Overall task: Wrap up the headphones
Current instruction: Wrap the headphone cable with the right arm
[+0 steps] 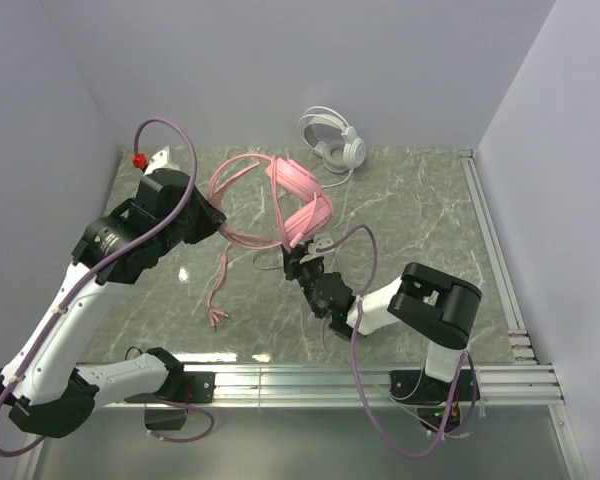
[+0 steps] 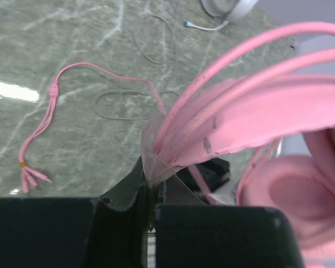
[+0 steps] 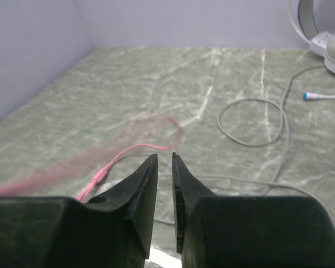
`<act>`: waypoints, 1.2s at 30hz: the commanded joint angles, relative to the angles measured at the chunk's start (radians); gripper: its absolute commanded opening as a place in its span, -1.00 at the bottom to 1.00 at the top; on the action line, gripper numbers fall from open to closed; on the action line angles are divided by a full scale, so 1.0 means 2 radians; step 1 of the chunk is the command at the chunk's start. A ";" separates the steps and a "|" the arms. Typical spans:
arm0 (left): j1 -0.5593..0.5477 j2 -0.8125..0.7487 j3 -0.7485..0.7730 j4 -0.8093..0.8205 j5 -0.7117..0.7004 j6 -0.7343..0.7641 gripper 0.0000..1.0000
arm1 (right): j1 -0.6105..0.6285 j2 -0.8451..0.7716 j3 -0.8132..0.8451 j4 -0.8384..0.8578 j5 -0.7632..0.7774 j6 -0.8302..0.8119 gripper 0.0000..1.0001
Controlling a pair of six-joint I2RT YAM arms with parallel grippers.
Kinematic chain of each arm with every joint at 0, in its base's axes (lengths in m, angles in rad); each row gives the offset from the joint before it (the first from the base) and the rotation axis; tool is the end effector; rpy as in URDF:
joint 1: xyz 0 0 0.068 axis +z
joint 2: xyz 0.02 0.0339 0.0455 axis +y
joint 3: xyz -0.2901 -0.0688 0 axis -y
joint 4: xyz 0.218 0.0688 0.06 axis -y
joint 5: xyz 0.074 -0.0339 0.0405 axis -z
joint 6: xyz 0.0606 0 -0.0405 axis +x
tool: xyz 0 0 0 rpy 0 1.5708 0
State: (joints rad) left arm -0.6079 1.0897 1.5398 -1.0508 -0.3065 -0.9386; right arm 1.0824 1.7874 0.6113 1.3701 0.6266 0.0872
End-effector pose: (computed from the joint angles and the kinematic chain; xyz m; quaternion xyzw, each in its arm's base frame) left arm 0.1456 -0.0790 0.4451 -0.2141 0.8506 -0.2252 0.4241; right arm 0.1920 0.2856 0.2424 -0.0793 0.6447 0.2423 0.7207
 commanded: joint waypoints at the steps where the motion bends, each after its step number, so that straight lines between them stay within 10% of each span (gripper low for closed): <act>1: 0.000 -0.026 0.002 0.093 0.048 -0.041 -0.99 | -0.012 -0.019 -0.014 0.196 -0.013 0.026 -0.51; 13: 0.000 -0.024 0.005 0.094 0.056 -0.042 -0.99 | -0.041 -0.031 -0.033 0.196 -0.111 0.071 -0.12; 23: 0.000 -0.021 0.022 0.087 0.036 -0.038 -0.99 | -0.135 -0.011 -0.056 0.196 -0.293 0.260 0.08; 36: 0.000 -0.028 0.019 0.103 0.063 -0.028 -0.99 | -0.129 0.026 0.045 0.060 -0.376 0.098 0.13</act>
State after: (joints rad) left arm -0.6094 1.0626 1.5280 -0.9844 -0.2249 -0.9627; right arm 0.8120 1.8256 0.6312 1.3090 -0.0902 0.4007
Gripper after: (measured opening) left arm 0.070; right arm 0.568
